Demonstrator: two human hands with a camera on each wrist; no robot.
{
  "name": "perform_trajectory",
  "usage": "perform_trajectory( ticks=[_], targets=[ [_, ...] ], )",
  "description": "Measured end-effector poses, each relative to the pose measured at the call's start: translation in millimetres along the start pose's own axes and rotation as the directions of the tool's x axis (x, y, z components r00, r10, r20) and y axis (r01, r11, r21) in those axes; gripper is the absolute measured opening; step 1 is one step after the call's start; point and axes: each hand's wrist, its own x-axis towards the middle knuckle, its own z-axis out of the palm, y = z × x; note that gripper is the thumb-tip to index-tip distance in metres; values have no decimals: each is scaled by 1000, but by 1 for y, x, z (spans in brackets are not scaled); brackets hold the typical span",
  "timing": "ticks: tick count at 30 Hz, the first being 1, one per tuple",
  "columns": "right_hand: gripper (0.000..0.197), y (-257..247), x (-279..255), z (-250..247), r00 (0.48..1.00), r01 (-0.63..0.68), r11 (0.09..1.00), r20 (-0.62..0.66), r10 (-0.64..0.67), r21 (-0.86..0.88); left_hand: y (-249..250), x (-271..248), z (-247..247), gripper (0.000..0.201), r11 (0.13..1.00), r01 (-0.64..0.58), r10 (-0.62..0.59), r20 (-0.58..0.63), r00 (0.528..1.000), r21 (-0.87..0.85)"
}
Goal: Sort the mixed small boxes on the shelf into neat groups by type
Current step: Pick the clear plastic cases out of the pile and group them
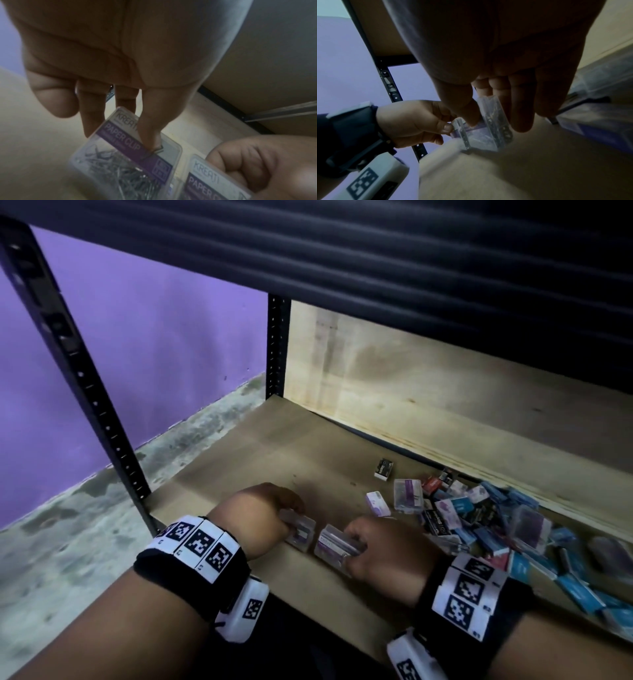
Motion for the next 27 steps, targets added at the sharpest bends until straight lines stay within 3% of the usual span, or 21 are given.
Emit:
perform_trajectory(
  ticks=[5, 12, 19, 23, 27],
  targets=[
    [32, -9, 5, 5, 998, -27, 999, 62, 26, 22, -7, 0, 3, 38, 998, -14, 13, 16, 1000, 59],
    [35, -6, 8, 13, 993, -75, 997, 88, 72, 27, -12, 1, 7, 42, 998, -34, 33, 22, 999, 53],
    [69, 0, -6, 10, 996, -83, 994, 13, 83, 69, -10, 0, 6, 61, 999, -49, 46, -106, 993, -20],
    [64, 15, -25, -1, 995, -71, 986, -51, 80, 152, 11, 1, 2, 52, 996, -85, 84, -181, 980, -1],
    [43, 45, -51, -20, 990, -95, 981, -89, 111, 171, 55, 6, 6, 45, 966, -235, 250, -174, 952, 105]
  ],
)
